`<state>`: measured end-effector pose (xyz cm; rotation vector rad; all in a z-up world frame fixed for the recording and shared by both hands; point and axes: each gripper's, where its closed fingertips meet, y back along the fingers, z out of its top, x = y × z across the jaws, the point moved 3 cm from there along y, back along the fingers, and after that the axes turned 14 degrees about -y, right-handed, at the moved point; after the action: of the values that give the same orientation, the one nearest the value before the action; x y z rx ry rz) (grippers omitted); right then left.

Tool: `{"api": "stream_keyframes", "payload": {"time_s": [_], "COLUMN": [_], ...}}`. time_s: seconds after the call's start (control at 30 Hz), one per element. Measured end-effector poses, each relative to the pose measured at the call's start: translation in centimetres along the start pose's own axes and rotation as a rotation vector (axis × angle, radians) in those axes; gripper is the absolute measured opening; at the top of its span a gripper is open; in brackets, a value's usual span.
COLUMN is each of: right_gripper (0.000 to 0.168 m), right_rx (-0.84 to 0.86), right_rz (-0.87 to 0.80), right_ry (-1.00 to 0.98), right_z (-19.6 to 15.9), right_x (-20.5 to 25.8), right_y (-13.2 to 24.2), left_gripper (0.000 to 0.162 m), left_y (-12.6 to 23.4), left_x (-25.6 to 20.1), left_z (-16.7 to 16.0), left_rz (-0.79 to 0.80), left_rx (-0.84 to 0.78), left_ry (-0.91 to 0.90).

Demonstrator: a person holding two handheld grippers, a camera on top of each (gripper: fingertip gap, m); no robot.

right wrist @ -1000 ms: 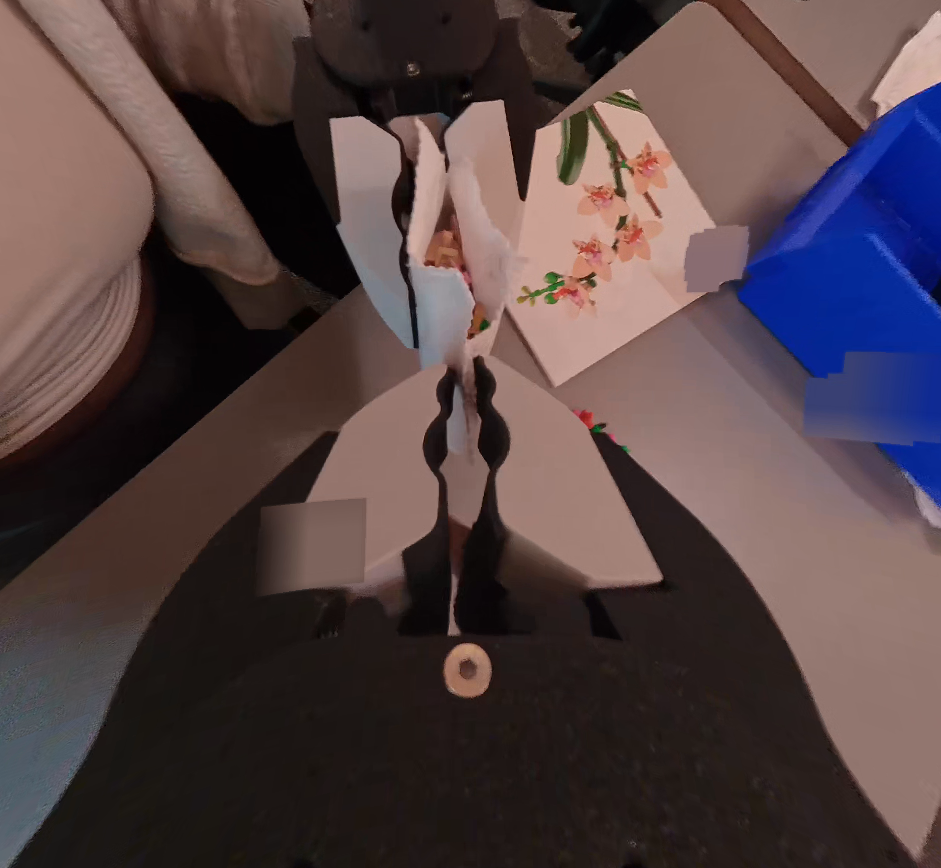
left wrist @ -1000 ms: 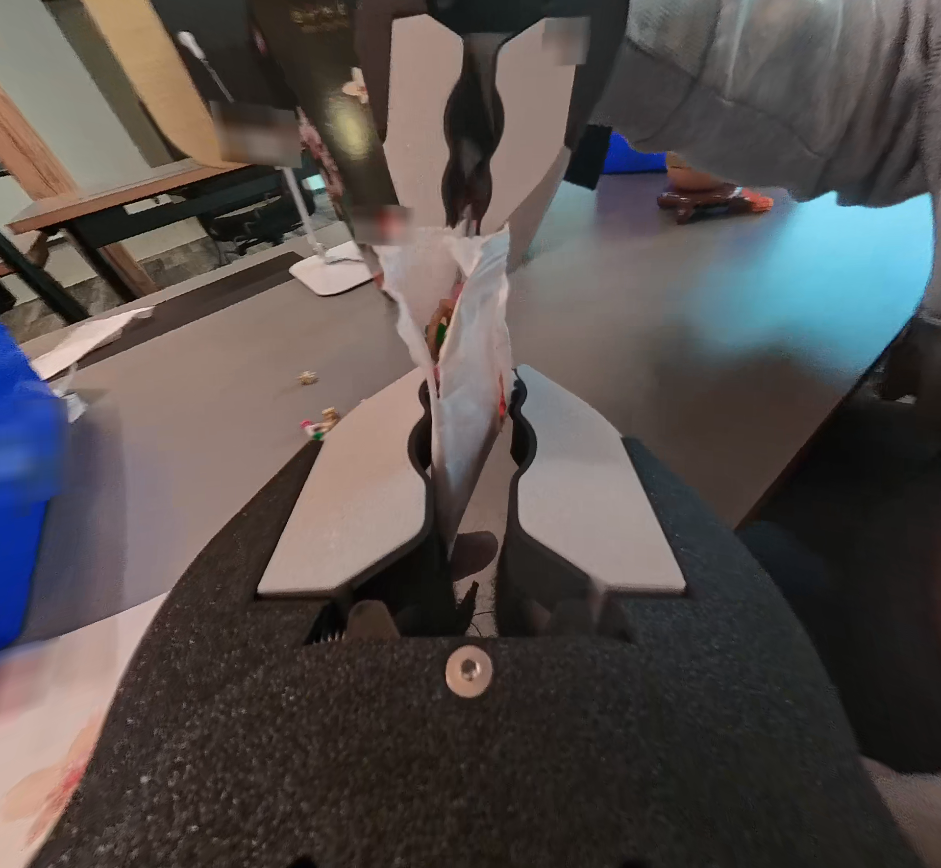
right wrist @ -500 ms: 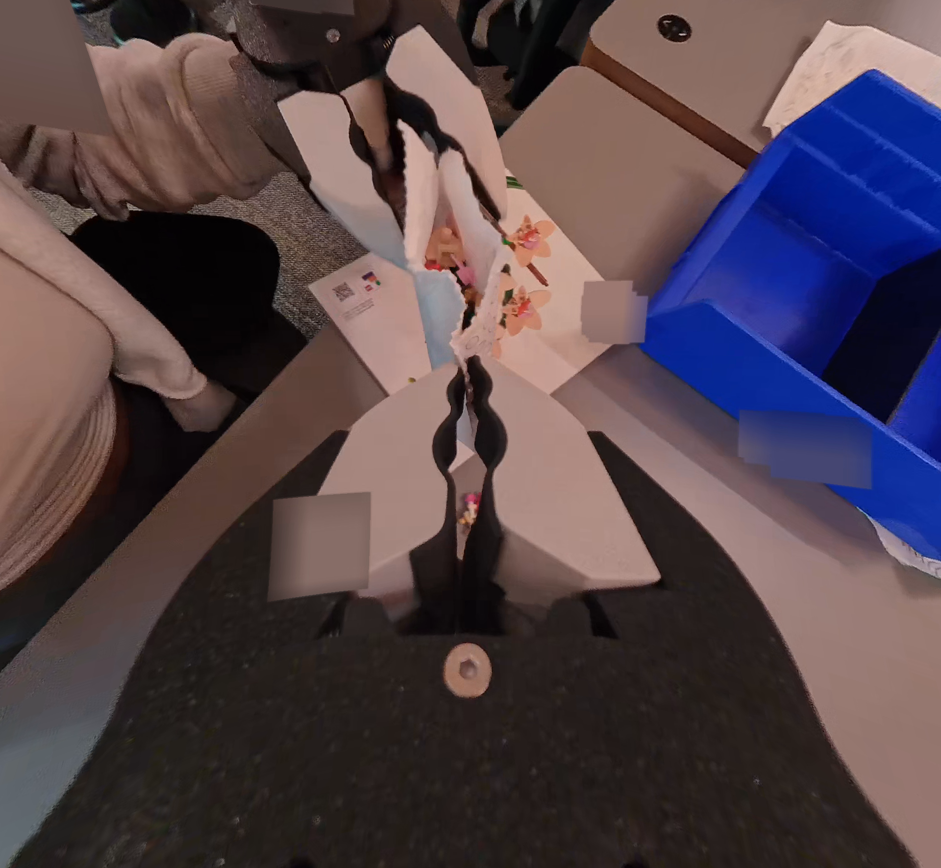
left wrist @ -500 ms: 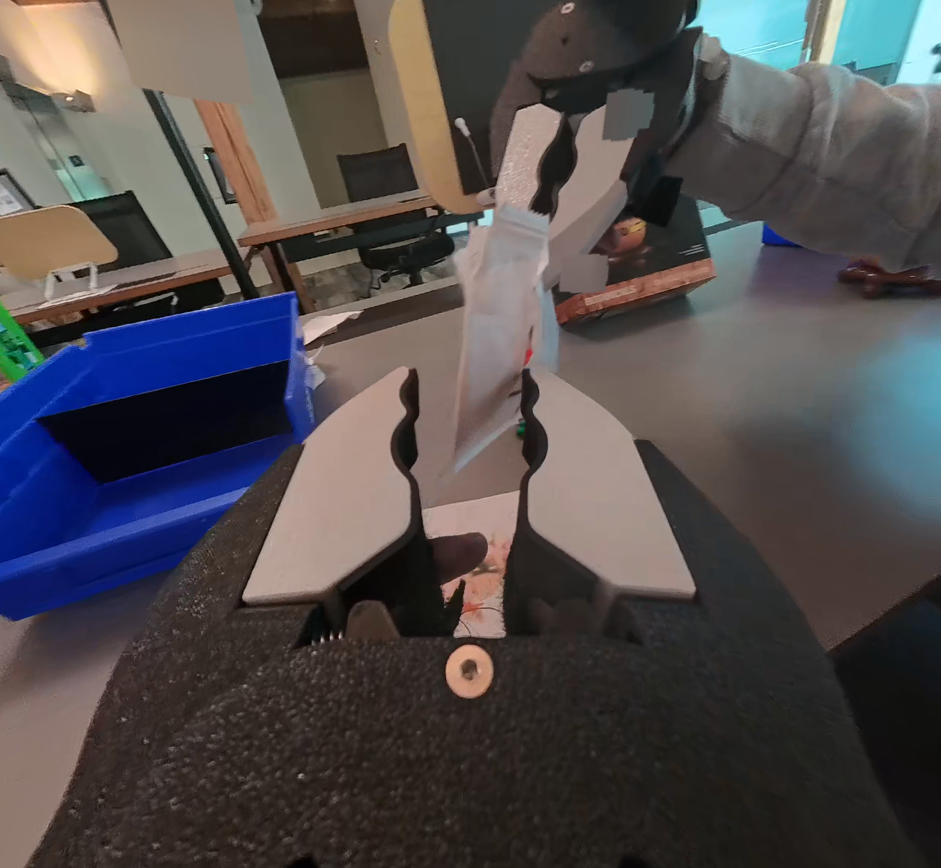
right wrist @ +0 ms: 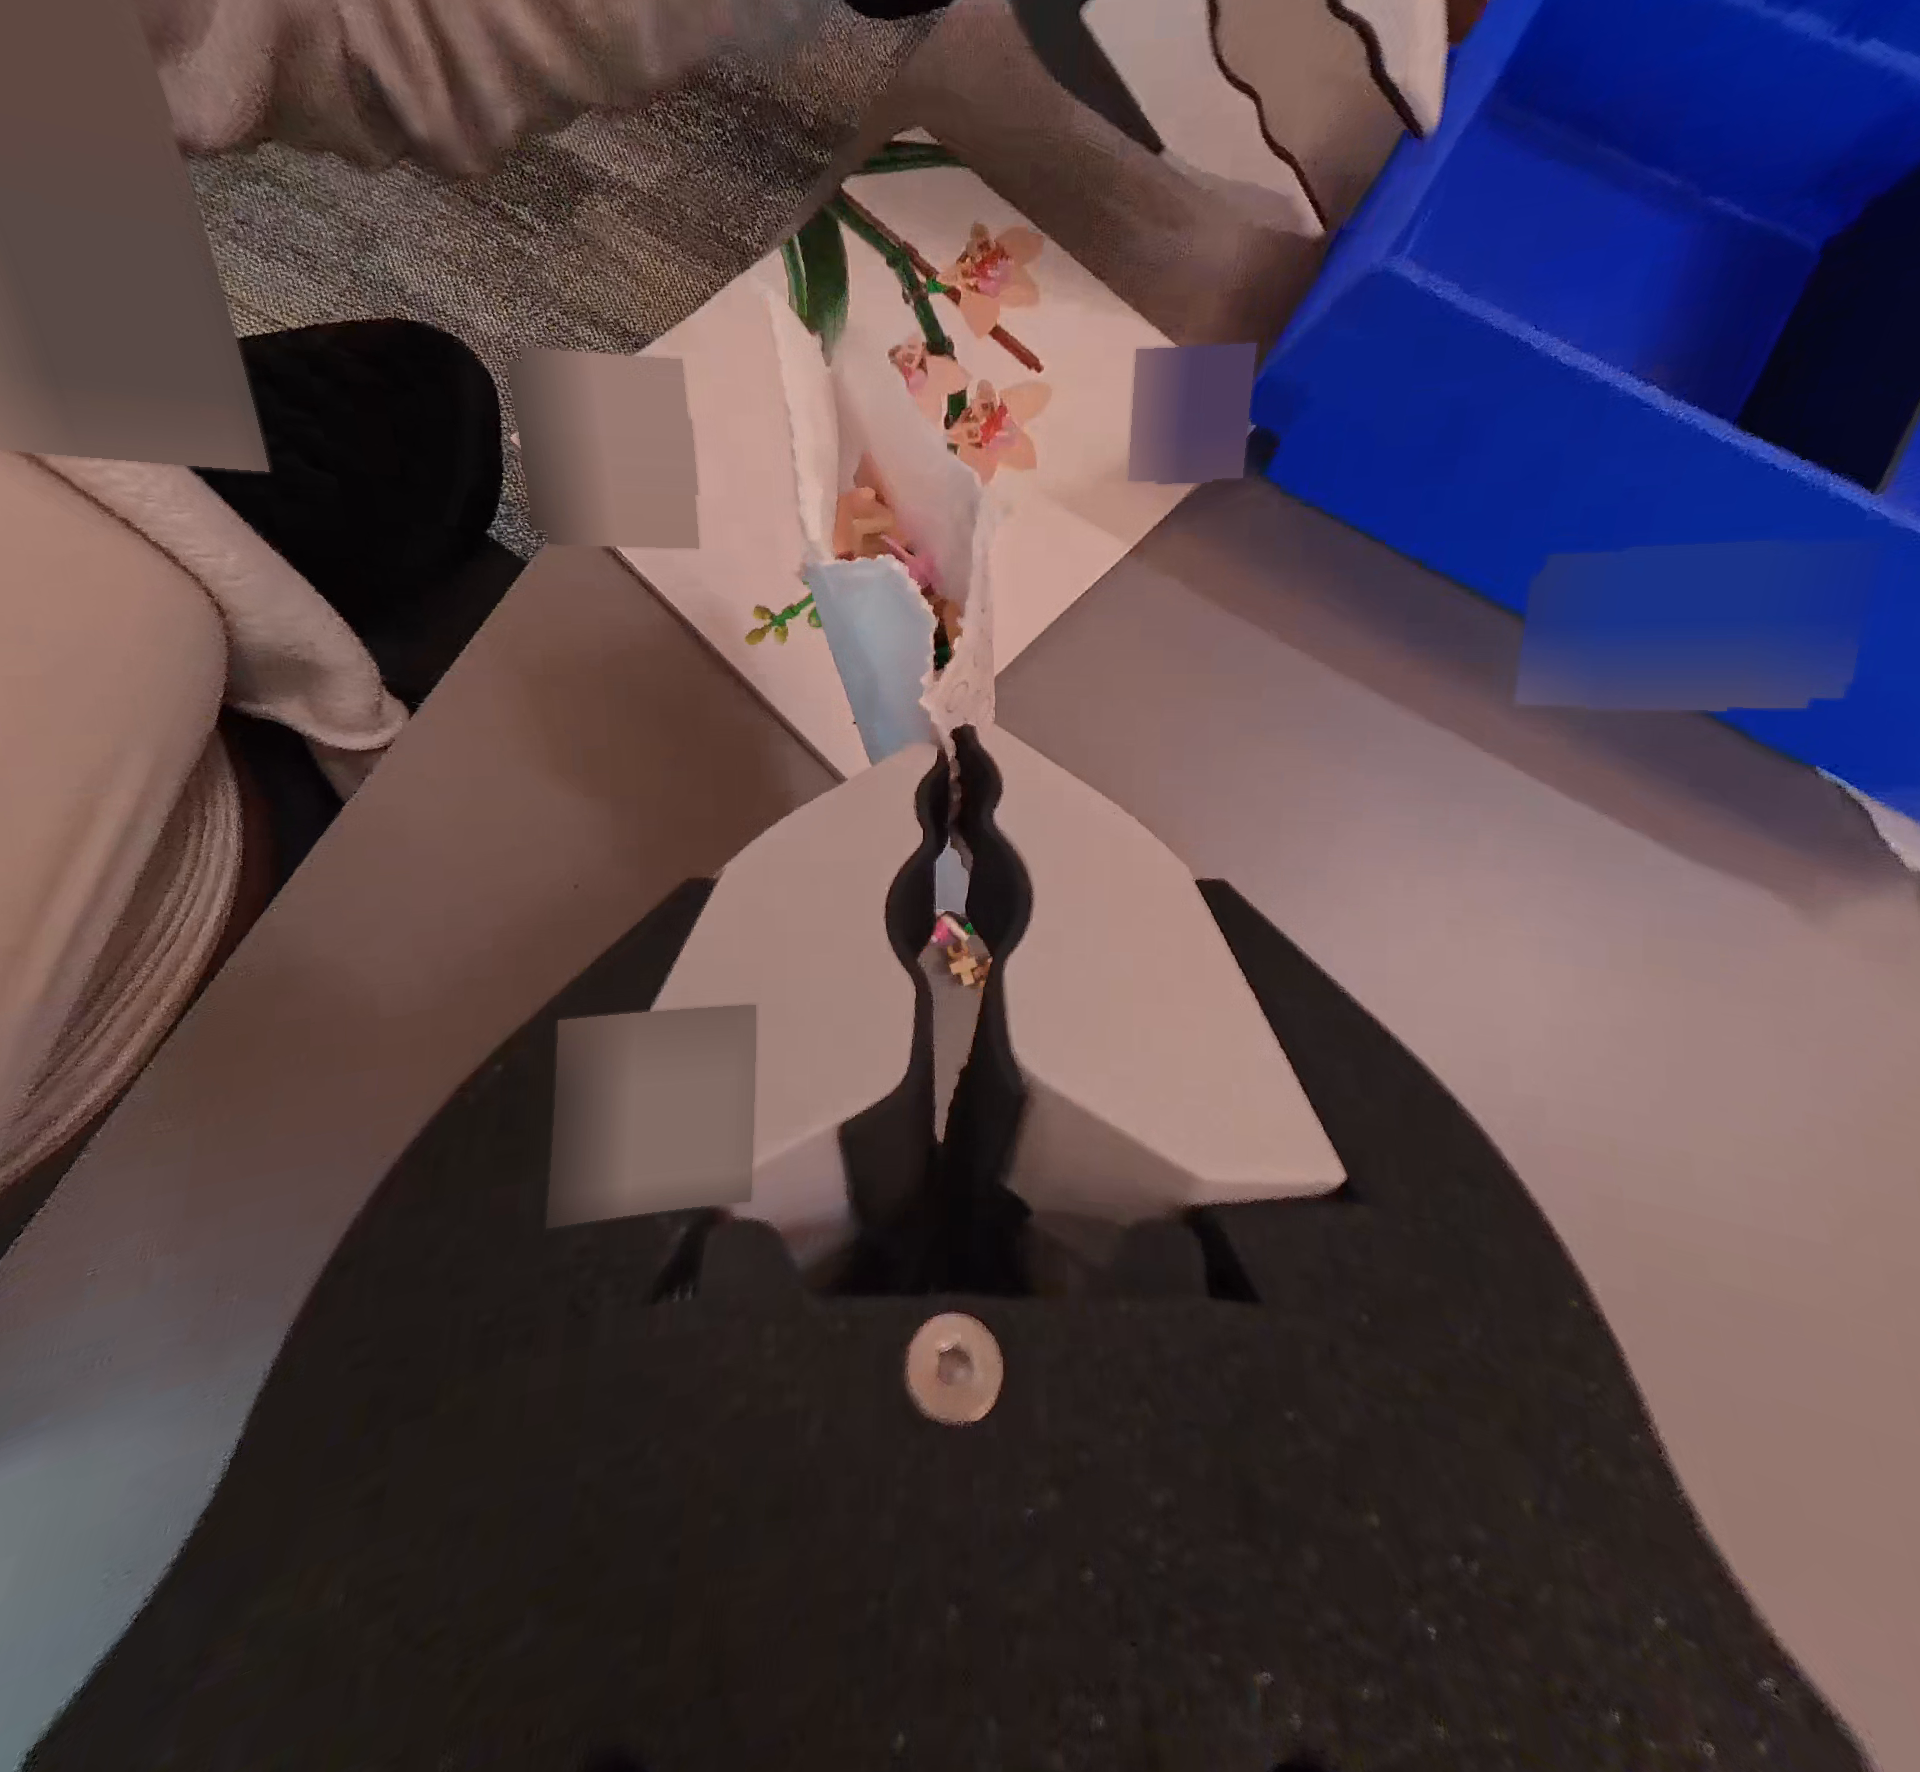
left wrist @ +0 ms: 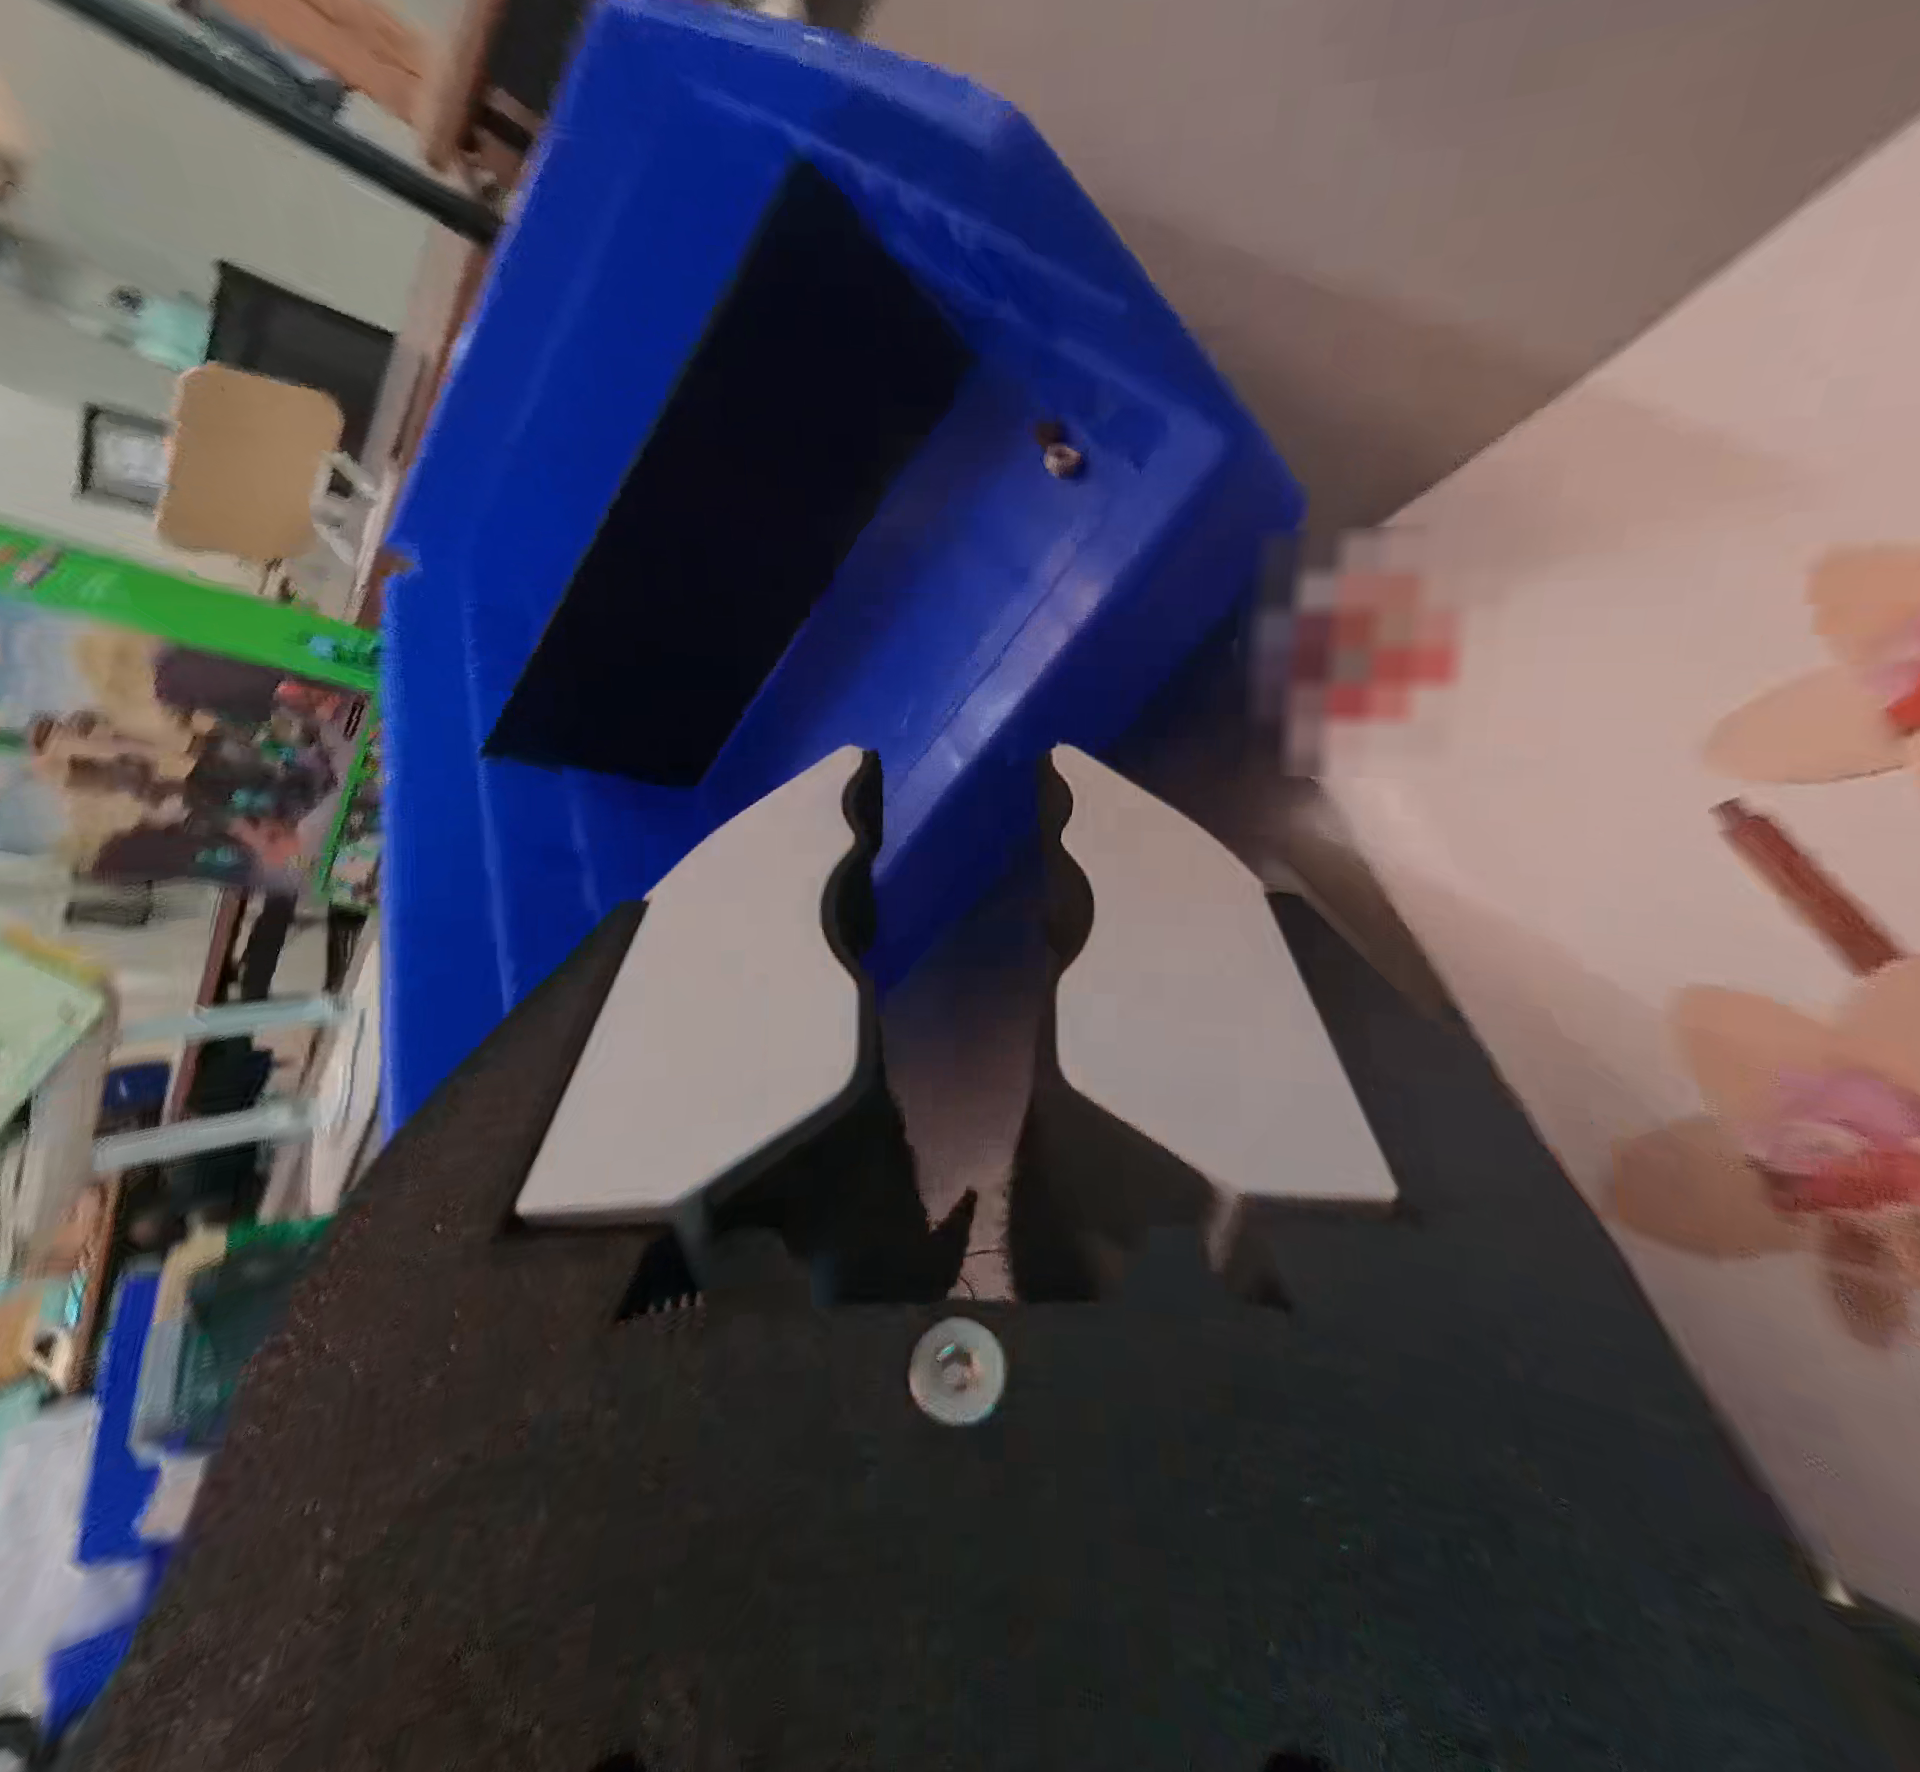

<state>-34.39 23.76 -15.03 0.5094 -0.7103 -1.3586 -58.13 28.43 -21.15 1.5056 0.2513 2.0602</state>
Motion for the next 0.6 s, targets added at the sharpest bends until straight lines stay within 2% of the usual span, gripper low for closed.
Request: {"api": "stream_keyframes", "payload": {"time_s": [0.03,0.13,0.23,0.5,0.6], "right_gripper": [0.000,0.000,0.000,0.000,0.000], "right_rx": [0.000,-0.019,-0.025,-0.025,-0.014], "right_rz": [0.000,0.002,-0.006,-0.007,-0.006], "right_ry": [-0.005,-0.017,-0.030,-0.067,-0.074], "right_z": [-0.2,-0.5,-1.0,-2.3,-3.0], "right_x": [0.0,0.2,0.1,-0.3,-0.4], "right_y": [0.0,0.4,0.7,1.3,1.4], "left_gripper": [0.034,0.038,0.036,0.035,0.030], "left_y": [-0.9,-2.9,-3.6,-4.2,-3.6], "left_x": [-0.2,-1.2,-1.5,-4.0,-4.0], "left_z": [0.0,0.5,2.0,8.6,9.8], "left_rz": [-0.056,-0.204,-0.259,-0.191,-0.145], "left_rx": [-0.004,-0.001,-0.019,-0.156,-0.169], "left_ry": [-0.057,-0.171,-0.166,-0.141,-0.108]}}
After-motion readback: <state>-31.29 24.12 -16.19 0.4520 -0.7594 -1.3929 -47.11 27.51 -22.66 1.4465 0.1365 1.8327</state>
